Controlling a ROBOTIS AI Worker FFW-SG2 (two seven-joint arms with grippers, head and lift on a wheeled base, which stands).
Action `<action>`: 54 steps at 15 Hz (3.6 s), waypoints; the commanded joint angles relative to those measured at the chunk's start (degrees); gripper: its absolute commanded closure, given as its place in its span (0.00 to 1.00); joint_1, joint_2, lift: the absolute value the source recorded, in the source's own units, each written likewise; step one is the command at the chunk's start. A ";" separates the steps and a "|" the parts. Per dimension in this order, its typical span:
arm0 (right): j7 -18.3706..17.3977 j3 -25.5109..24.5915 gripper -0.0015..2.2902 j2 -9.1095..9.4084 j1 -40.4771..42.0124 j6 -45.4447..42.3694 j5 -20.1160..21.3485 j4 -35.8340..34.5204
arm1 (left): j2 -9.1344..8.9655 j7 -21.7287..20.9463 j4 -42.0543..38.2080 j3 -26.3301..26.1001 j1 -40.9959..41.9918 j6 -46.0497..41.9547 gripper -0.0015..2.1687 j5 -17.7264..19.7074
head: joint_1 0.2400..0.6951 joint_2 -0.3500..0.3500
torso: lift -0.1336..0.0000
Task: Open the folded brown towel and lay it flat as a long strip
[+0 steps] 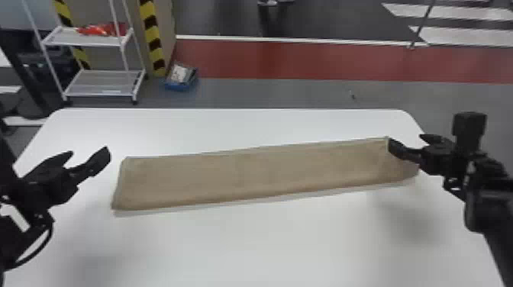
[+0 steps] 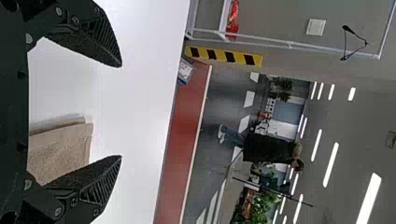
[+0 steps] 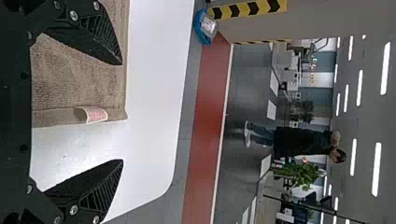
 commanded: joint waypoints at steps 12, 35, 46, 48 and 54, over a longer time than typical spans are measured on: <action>6.52 -4.82 0.26 -1.04 7.86 24.27 -1.49 -14.65 | -0.35 0.17 -4.34 0.96 1.67 4.65 0.02 3.49 | 1.00 0.34 | 0.08; 14.25 -9.12 0.13 -4.03 4.52 28.85 -1.92 -20.72 | 1.15 0.26 -9.26 0.08 0.70 15.02 0.04 4.02 | 1.00 0.28 | 0.08; 25.94 -5.26 0.14 -7.37 -1.98 27.61 1.77 -9.82 | 1.50 2.11 -2.58 -8.09 -8.35 24.16 0.04 -0.02 | 1.00 0.26 | 0.08; 25.94 -4.99 0.14 -7.55 -2.33 24.80 1.85 -7.71 | 1.41 2.63 -0.38 -9.32 -9.93 24.16 0.04 -0.81 | 1.00 0.25 | 0.08; 25.15 -5.08 0.14 -7.20 -2.77 16.72 1.50 -2.09 | 1.41 2.55 4.89 -10.11 -12.66 23.99 0.04 -1.96 | 1.00 0.24 | 0.08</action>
